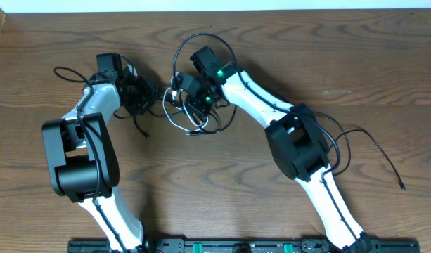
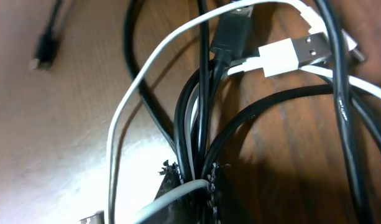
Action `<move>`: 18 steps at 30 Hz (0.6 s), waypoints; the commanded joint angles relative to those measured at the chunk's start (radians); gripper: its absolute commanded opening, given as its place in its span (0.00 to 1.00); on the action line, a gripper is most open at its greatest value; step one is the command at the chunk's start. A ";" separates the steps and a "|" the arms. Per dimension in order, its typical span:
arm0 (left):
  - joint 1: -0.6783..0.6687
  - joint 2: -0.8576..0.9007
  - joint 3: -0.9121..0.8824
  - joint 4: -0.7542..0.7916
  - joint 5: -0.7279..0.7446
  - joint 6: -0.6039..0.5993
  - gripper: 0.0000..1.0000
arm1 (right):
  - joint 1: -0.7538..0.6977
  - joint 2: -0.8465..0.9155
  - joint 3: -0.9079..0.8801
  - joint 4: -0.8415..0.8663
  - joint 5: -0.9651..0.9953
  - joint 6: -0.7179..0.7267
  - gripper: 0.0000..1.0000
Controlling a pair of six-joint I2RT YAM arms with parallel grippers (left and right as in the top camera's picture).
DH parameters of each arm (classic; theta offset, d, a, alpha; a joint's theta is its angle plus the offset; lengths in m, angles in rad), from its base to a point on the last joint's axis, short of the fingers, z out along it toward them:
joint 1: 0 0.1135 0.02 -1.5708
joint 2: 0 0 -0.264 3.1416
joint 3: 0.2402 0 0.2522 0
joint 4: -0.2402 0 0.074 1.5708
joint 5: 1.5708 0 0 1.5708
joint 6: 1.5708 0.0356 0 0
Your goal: Untangle cables
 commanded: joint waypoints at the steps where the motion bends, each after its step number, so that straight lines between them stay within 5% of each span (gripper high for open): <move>1: 0.007 0.004 -0.008 -0.002 -0.020 0.022 0.45 | -0.020 0.011 -0.008 -0.015 -0.210 0.031 0.01; 7: 0.001 0.004 -0.008 0.000 -0.011 0.021 0.44 | -0.041 0.011 -0.008 -0.032 -0.285 0.030 0.01; 12: -0.002 0.004 -0.008 0.034 0.122 0.038 0.13 | -0.030 0.011 -0.008 -0.086 -0.181 0.023 0.01; 18: -0.002 0.004 -0.008 0.048 0.143 0.055 0.08 | 0.016 0.011 -0.008 -0.135 -0.113 -0.098 0.01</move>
